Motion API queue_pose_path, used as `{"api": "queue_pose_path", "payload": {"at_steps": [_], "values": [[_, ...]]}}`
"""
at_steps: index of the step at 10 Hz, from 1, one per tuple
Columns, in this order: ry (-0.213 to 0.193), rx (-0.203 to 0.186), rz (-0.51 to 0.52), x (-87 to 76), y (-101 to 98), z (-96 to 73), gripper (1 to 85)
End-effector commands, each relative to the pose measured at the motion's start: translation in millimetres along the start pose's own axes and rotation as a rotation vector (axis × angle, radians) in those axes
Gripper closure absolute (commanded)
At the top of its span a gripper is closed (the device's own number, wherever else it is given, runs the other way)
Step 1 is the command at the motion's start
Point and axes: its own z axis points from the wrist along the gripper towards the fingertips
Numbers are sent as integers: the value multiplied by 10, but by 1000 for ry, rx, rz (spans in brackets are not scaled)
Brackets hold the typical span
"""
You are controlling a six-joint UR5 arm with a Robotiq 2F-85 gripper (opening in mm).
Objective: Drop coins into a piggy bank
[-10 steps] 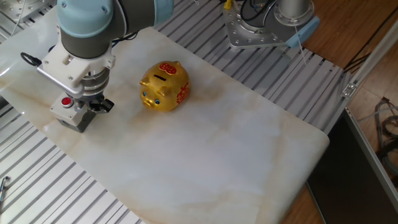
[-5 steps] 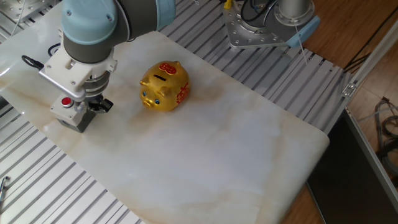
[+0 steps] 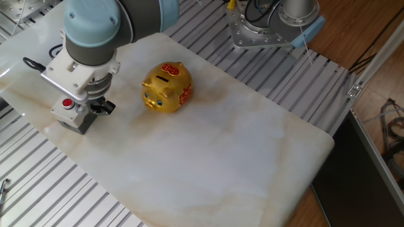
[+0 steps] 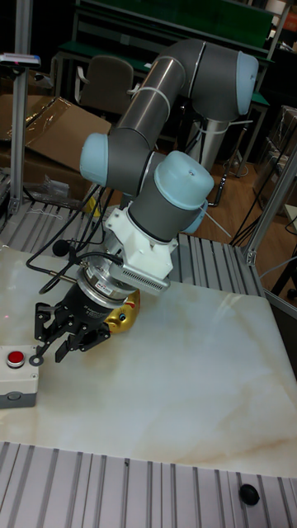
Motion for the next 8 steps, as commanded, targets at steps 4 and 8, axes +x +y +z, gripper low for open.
{"api": "queue_pose_path", "payload": {"at_steps": [4, 8], "values": [[-11, -4, 1, -49, 46, 39, 497], [-6, 22, -7, -48, 3, 66, 483]]}}
